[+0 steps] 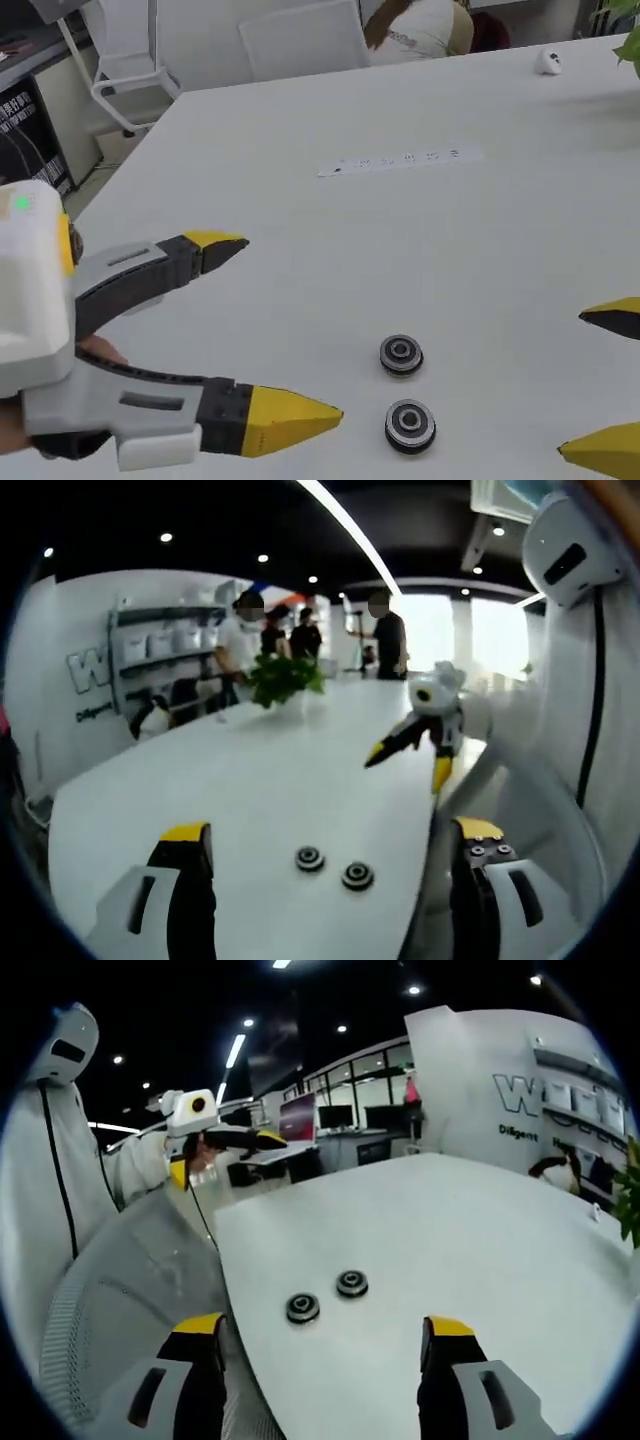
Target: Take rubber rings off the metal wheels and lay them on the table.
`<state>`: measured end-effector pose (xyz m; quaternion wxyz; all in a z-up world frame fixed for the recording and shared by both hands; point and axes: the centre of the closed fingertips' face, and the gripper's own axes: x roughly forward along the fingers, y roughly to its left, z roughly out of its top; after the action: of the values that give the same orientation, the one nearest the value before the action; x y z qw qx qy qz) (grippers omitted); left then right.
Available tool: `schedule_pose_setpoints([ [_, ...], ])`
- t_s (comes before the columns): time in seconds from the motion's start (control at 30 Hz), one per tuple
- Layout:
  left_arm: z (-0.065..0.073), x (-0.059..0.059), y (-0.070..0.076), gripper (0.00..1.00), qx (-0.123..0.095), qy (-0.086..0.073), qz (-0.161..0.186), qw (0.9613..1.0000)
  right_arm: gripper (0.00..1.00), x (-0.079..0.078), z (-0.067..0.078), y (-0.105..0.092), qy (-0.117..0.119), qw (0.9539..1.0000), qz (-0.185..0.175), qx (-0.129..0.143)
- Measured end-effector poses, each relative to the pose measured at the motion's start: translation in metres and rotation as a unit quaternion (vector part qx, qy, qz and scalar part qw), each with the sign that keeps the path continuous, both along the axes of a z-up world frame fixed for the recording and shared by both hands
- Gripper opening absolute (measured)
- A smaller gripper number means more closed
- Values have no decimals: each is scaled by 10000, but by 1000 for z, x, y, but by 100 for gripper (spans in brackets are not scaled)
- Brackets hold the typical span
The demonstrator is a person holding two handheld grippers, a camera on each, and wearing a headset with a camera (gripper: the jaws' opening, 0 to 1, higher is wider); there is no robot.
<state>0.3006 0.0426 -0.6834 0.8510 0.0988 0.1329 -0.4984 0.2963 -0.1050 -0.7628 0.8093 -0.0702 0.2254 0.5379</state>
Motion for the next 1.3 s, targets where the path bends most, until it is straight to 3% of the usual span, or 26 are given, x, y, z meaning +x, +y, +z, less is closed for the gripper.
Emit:
schedule_pose_setpoints([
  [0.23, -9, 8, -20, 98, -46, -29, -261, 9996, 73, 5, -2, 10, -78, 9998, 26, 190],
  [0.37, -23, 11, -33, 96, -15, 8, -430, 9991, 70, 4, -6, 20, -41, 9995, 110, 291],
  [0.57, -49, 13, -45, 85, 86, 188, -632, 9978, 64, 6, -14, 33, -23, 9991, 232, 362],
  [0.77, -66, 12, -56, 74, 163, 215, -806, 9964, 58, 7, -26, 49, -14, 9983, 476, 345],
  [0.93, -77, 13, -58, 64, 166, 191, -831, 9962, 54, 7, -37, 60, 15, 9974, 665, 280],
  [1.03, -85, 12, -57, 58, 178, 284, -870, 9956, 51, 6, -42, 65, 11, 9966, 793, 225],
  [1.2, -95, 15, -58, 49, 145, 299, -760, 9966, 46, 6, -51, 73, 61, 9957, 908, 191],
  [1.3, -110, 15, -57, 44, 238, 433, -696, 9964, 42, 3, -62, 76, 67, 9950, 993, 24],
])
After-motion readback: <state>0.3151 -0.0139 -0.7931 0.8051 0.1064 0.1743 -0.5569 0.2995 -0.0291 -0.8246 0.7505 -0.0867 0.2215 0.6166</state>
